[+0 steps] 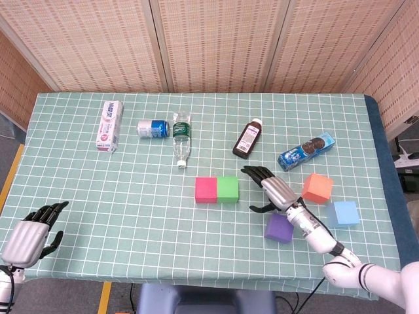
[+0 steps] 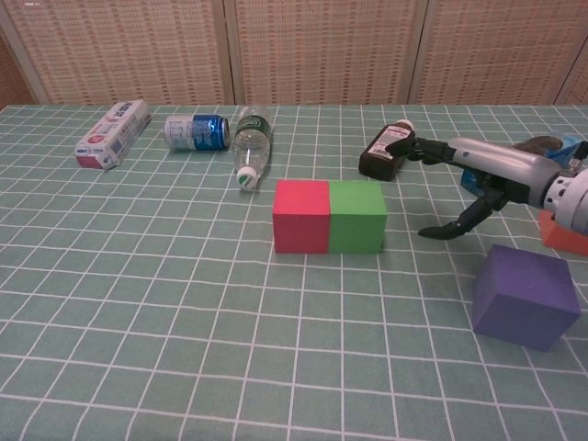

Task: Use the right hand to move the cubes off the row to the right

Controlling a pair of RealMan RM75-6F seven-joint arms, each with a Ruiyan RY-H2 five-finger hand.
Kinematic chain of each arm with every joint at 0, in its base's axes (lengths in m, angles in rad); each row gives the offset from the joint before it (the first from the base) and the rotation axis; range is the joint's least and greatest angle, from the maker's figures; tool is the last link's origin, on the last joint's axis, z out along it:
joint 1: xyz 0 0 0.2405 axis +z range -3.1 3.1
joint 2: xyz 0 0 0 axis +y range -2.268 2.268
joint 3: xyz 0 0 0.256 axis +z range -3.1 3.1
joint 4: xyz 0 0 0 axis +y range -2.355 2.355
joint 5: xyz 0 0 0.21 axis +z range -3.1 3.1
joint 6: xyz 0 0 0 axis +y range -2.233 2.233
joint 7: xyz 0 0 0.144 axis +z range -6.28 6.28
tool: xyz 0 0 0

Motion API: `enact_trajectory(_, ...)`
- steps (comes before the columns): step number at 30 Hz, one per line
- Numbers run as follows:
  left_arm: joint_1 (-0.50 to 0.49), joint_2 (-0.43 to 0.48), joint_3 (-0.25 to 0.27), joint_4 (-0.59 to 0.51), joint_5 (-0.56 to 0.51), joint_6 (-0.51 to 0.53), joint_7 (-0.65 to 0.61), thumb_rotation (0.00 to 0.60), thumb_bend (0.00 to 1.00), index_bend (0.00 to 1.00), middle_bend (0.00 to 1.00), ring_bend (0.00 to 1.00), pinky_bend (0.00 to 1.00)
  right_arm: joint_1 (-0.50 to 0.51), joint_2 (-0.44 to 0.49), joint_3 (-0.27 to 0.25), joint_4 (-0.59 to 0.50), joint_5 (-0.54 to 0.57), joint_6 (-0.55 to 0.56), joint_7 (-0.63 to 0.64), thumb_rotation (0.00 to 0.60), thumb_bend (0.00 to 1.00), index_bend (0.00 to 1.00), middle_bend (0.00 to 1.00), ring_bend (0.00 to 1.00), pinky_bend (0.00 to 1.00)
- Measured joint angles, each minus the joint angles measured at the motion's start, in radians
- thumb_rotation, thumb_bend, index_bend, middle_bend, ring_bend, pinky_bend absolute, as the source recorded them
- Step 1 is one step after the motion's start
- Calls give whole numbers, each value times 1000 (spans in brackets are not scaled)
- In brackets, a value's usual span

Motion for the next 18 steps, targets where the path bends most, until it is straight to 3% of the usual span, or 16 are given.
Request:
enact_trajectory(12, -2, -2, 2, 1, 3, -4, 4, 600, 469, 132, 202, 218, 398, 58, -107, 22, 100, 22, -34, -11, 600, 112, 188, 265, 61, 30)
enact_trajectory(18, -2, -1, 4, 0, 6, -4, 4, 600, 469, 132, 202, 219, 398, 82, -165, 32, 169, 23, -29, -13, 600, 111, 239, 319, 99, 45)
